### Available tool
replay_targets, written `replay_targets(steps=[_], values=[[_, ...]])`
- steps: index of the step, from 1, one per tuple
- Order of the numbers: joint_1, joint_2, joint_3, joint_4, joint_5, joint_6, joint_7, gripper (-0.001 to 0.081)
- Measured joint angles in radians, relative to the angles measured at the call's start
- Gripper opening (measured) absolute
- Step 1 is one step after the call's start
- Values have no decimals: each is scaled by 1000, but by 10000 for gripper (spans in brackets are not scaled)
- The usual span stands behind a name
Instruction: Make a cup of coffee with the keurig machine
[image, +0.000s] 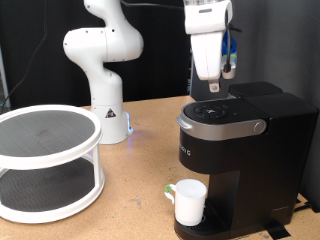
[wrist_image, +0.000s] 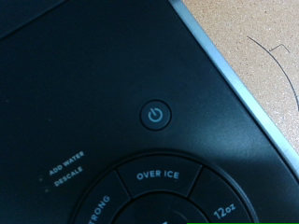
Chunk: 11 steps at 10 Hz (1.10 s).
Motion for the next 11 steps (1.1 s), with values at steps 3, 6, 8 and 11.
replay_targets(steps=[3, 6, 8, 11], values=[[0, 11, 0, -6, -3, 8, 0, 432], [0, 18, 0, -20, -18, 11, -3, 89], [-1, 19, 0, -38, -27, 46, -3, 6], [-6, 23, -3, -57, -47, 76, 7, 2]])
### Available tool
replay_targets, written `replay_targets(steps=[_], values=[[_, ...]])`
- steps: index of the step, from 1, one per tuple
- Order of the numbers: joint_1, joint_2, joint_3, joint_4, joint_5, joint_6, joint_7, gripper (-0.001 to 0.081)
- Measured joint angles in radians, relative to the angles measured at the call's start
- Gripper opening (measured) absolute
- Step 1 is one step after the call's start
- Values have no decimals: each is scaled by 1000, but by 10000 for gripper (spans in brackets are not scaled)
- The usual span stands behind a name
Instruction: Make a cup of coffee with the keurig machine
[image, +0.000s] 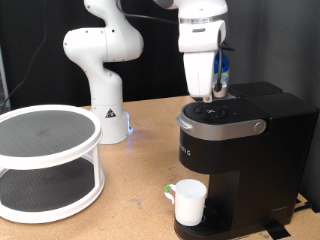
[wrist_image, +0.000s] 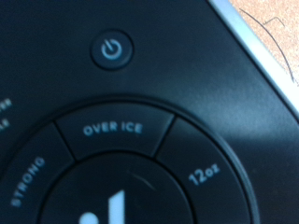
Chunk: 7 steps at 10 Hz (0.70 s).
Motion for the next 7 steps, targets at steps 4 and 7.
replay_targets(steps=[4, 7], values=[[-3, 26, -1, -4, -13, 12, 1, 4], [-3, 48, 0, -3, -13, 29, -3, 4]])
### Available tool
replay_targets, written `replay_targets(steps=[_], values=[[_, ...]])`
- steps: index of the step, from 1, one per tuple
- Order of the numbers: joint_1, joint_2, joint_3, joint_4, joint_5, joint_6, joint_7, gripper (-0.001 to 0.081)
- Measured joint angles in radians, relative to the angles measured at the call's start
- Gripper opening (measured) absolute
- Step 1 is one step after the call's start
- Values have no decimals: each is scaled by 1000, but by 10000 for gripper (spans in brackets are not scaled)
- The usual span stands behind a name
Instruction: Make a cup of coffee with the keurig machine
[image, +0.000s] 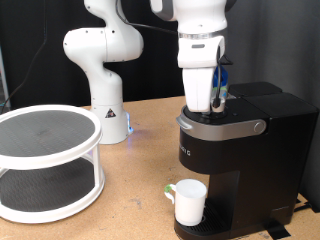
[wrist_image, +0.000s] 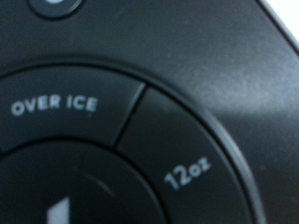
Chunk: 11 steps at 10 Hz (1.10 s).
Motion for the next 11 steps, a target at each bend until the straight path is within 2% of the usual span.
replay_targets(steps=[11], values=[[4, 2, 2, -1, 8, 2, -41, 4]])
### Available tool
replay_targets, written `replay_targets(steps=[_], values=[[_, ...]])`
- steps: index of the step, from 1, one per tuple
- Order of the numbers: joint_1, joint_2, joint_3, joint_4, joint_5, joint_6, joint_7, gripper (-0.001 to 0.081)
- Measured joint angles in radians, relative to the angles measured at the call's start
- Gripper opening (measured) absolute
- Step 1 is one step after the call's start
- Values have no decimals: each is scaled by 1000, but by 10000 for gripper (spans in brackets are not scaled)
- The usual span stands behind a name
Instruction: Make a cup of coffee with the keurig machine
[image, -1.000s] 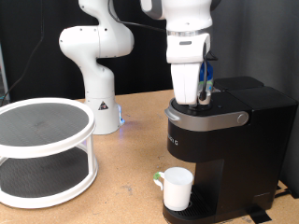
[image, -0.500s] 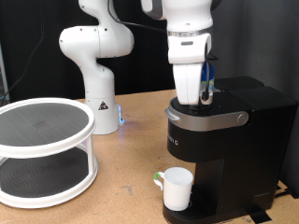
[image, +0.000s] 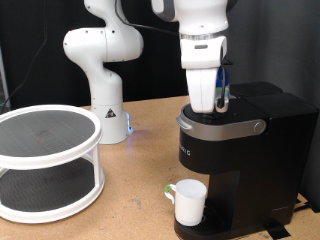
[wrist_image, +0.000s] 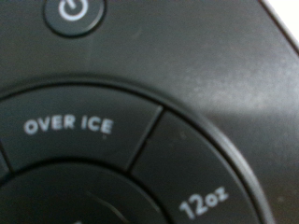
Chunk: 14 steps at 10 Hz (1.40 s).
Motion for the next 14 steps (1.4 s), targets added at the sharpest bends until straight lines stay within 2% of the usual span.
replay_targets(steps=[10, 14], values=[[0, 3, 0, 5, -3, -12, -30, 4], [0, -1, -4, 2, 83, -24, -101, 4]])
